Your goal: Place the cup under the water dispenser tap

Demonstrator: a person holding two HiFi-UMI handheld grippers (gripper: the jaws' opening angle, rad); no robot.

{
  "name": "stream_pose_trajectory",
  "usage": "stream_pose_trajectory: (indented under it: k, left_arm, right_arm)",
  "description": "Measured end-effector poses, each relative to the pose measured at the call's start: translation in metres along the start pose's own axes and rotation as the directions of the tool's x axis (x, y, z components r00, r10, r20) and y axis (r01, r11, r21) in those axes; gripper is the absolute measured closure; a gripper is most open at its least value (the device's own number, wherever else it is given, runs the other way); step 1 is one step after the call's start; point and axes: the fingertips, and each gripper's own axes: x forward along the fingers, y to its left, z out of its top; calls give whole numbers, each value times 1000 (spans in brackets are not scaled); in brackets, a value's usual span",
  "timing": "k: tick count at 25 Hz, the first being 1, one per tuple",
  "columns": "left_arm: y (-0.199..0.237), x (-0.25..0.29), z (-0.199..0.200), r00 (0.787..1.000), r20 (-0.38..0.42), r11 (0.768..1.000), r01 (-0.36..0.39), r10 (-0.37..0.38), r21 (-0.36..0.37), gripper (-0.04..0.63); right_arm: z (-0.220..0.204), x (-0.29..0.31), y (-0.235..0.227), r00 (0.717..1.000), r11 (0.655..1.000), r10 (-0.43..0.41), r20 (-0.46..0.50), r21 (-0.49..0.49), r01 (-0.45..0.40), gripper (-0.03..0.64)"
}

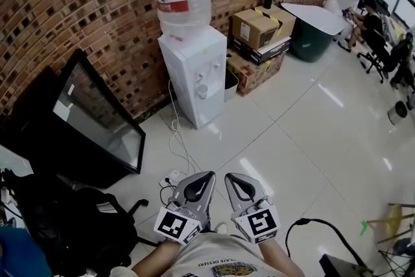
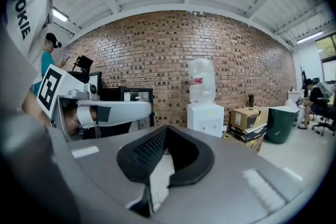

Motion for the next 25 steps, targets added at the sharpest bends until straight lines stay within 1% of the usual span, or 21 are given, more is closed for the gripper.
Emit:
stream_pose_trajectory:
  k: [5,12,16,25]
  left_arm:
    - [-28,-23,7,1000,11,1000,-13,12,12,604]
    - [-41,-49,11,1000,10,1000,-17,16,16,604]
    - [-39,-58,12,1000,11,1000,-16,16,15,604]
    - [-17,-73,18,1000,18,1000,-13,13,8,604]
  right_arm:
    - [2,-29,23,1000,1000,21,11,4,-21,611]
    - [6,-40,53,997,998,70,31,-6,-70,611]
    - [7,-34,62,996,996,83,24,-8,-83,611]
    - [18,-19,75,998,999,53,30,-4,-53,611]
